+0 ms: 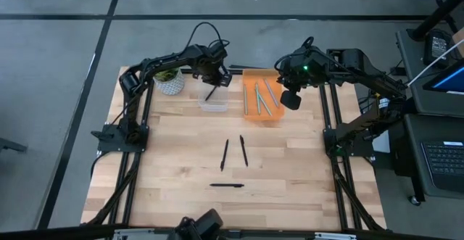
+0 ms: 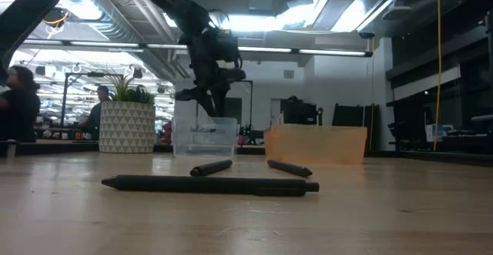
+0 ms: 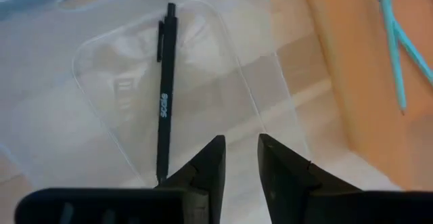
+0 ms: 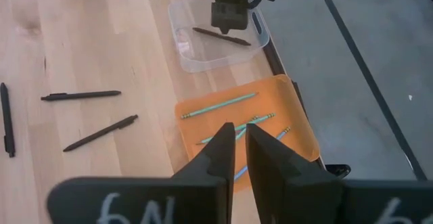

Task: Sort pens & pencils
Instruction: Put the black pen into the transparent bin

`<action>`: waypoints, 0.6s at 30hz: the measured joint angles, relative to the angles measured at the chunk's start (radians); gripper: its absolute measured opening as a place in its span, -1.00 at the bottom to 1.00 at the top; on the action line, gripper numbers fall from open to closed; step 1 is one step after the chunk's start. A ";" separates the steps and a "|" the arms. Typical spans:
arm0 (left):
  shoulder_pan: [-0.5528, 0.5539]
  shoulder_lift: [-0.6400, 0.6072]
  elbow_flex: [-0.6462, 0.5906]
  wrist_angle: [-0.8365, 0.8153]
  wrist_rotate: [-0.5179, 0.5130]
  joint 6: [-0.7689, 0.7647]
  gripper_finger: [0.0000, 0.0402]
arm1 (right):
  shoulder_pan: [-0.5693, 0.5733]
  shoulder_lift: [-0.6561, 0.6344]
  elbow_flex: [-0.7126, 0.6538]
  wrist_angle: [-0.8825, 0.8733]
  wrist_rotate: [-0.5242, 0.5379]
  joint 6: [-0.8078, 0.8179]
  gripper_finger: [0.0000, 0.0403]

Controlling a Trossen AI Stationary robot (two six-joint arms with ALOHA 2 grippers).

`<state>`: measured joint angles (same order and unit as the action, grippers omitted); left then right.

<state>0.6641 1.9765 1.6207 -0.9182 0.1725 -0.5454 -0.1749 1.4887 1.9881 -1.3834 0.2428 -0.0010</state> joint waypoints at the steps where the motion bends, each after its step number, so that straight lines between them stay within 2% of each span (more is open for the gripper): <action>1: -0.007 -0.010 0.000 -0.012 0.000 0.006 -0.60 | 0.000 0.000 0.000 0.000 0.000 0.000 -0.81; 8: -0.105 -0.166 0.000 -0.169 -0.099 0.036 -0.60 | -0.030 0.000 0.000 0.006 0.137 -0.010 -0.81; 13: -0.249 -0.277 0.002 -0.181 -0.102 0.014 -0.60 | -0.117 0.000 0.000 0.051 0.076 -0.032 -0.80; 18: -0.443 -0.295 0.001 -0.200 -0.103 -0.052 -0.60 | -0.205 0.000 0.000 0.066 0.045 -0.033 -0.80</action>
<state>0.2207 1.6816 1.6221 -1.1181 0.0700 -0.5971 -0.3796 1.4891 1.9881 -1.3172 0.2878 -0.0341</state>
